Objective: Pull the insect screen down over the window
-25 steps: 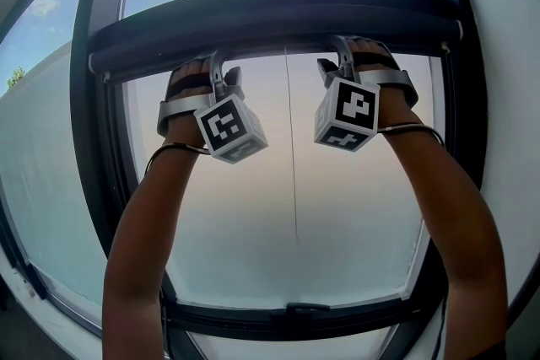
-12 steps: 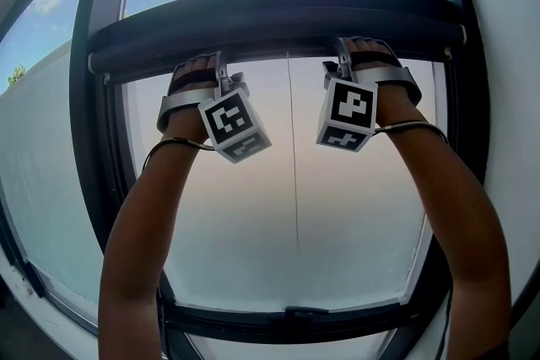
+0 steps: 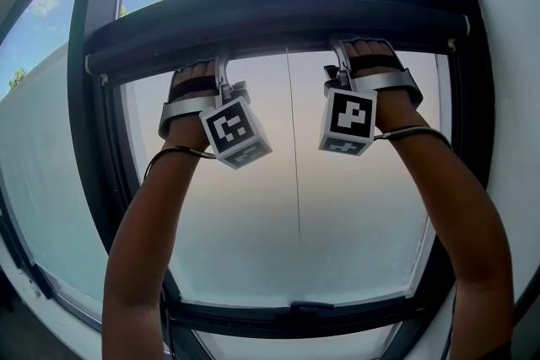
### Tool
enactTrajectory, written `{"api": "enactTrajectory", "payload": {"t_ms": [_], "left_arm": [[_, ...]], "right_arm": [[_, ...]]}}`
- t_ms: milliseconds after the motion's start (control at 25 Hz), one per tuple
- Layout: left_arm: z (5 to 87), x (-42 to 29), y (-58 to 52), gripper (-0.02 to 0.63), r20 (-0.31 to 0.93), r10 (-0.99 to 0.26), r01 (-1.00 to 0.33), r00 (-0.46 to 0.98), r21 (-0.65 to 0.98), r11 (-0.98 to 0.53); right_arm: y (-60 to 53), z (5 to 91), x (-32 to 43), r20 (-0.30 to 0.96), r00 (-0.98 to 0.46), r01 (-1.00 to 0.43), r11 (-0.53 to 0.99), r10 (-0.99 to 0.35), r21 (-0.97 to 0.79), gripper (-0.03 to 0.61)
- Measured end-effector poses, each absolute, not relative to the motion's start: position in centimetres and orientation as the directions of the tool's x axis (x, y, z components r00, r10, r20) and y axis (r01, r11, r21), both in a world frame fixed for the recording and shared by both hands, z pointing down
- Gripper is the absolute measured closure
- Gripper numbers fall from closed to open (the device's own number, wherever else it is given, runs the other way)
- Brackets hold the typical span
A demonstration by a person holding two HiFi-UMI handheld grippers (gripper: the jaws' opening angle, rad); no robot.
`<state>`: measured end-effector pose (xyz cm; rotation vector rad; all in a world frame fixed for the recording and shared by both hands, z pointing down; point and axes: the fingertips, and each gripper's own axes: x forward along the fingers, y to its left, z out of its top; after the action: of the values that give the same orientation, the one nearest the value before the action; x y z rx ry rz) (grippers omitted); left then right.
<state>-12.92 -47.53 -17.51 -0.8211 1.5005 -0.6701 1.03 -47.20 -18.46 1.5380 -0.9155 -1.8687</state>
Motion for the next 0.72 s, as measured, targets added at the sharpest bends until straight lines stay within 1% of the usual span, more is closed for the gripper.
{"api": "enactTrajectory", "payload": {"t_ms": [40, 120, 200, 560, 720], "left_arm": [[-17.4, -12.9, -47.6, 0.295, -0.582, -0.813, -0.111, -0.008, -0.808, 0.579], [-17.1, -12.9, -47.6, 0.278, -0.579, -0.815, -0.119, -0.004, -0.809, 0.576], [-16.7, -12.9, -47.5, 0.268, -0.577, -0.817, -0.124, -0.004, -0.81, 0.573], [-14.2, -13.1, -47.8, 0.245, -0.544, -0.839, -0.119, -0.003, -0.833, 0.54], [-12.8, -13.2, -48.2, 0.234, -0.495, -0.868, -0.078, -0.03, -0.865, 0.496]], "right_arm": [[-47.3, -18.3, 1.0, -0.606, -0.196, -0.008, -0.617, -0.771, 0.787, 0.334], [-47.4, -18.0, 1.0, -0.602, -0.194, -0.005, -0.612, -0.775, 0.79, 0.299], [-47.3, -17.5, 1.0, -0.596, -0.191, -0.005, -0.606, -0.78, 0.795, 0.285], [-47.7, -14.8, 0.9, -0.546, -0.19, 0.009, -0.558, -0.816, 0.83, 0.255], [-48.0, -13.7, 1.1, -0.516, -0.181, 0.018, -0.528, -0.837, 0.849, 0.248]]}}
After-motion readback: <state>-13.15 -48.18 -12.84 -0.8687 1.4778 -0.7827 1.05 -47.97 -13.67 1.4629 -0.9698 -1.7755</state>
